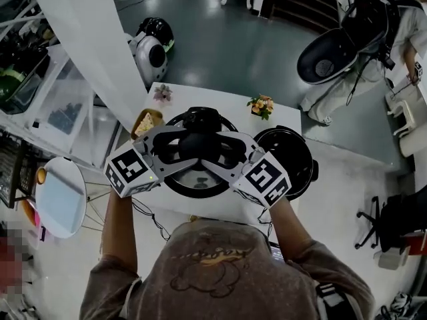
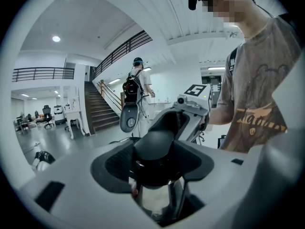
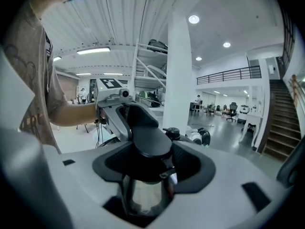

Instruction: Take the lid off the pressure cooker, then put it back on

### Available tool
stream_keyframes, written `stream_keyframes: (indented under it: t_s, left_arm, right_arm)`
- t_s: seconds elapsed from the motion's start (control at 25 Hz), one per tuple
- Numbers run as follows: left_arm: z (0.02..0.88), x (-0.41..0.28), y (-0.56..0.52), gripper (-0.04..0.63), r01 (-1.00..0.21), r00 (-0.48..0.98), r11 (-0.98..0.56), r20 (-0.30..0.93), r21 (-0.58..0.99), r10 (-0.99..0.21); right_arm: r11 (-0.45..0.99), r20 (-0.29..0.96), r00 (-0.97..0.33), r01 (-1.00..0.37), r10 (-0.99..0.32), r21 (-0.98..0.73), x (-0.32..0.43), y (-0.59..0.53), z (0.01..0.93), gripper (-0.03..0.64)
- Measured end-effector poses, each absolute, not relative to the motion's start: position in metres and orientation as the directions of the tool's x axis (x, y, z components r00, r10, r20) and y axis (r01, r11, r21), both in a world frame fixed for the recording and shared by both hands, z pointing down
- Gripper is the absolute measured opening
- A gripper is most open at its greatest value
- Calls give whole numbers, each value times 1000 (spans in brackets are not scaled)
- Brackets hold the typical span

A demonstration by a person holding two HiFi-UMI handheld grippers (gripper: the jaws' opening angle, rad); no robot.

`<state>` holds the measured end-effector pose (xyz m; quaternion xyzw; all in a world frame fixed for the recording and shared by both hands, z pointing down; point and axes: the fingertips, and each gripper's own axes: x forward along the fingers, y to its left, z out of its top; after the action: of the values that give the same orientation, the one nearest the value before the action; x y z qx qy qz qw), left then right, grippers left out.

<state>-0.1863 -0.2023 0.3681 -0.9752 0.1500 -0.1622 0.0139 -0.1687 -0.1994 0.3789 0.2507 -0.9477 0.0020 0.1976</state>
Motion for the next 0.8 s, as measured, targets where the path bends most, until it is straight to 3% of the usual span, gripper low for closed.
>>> stream_keyframes:
  t_s: [0.8]
  left_arm:
    - [451,-218,-200,270,-296,884,-955,375,-17,-281]
  right_arm:
    - [877,411,-792,-479,-451,39,-200,-197,463,259]
